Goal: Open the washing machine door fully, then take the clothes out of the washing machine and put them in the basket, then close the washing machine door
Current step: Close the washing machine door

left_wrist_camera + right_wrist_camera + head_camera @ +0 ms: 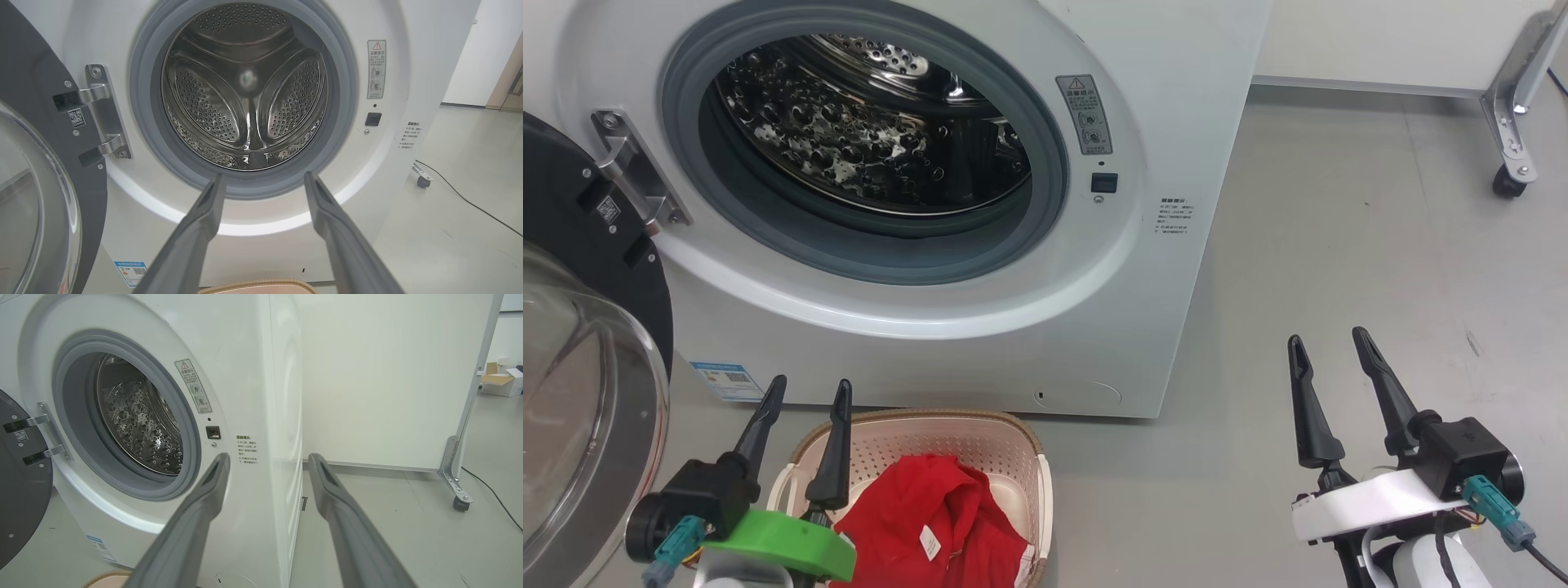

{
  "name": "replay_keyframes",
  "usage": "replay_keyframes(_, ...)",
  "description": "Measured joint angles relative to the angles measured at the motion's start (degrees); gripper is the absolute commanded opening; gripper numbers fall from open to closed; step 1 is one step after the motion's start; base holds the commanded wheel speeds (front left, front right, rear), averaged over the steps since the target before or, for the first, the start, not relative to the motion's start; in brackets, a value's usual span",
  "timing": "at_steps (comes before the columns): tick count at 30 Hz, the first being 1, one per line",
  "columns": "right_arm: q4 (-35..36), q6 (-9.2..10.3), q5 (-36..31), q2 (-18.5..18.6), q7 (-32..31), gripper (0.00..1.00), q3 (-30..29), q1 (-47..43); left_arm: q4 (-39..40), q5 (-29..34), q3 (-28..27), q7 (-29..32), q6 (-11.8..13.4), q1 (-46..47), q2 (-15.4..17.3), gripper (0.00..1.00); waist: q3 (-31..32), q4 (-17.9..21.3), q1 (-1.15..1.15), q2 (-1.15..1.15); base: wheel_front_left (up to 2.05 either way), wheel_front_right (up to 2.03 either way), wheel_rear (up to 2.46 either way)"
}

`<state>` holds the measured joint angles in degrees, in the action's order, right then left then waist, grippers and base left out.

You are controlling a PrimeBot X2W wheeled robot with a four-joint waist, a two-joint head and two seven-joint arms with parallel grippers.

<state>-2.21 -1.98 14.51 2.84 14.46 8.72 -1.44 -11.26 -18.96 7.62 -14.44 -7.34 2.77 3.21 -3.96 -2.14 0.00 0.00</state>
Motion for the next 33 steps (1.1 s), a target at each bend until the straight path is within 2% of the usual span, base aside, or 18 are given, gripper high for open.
replay_keyframes(17, -0.16, -0.48, -0.08, -0.03, -0.01, 1.00, 0.01, -0.03, -0.05, 0.00, -0.09, 0.00, 0.00, -0.75, -0.16, 1.00, 0.55, 0.26, 0.00, 0.00, -0.45, 0.45, 0.00)
replay_keyframes(33, -0.55, -0.92, -0.45, -0.05, 0.00, 1.00, 0.12, -0.22, 0.08, 0.23, 0.44, 0.00, 0.00, -1.23, -0.32, 1.00, 0.87, 0.17, 0.00, 0.00, -1.12, 1.12, 0.00)
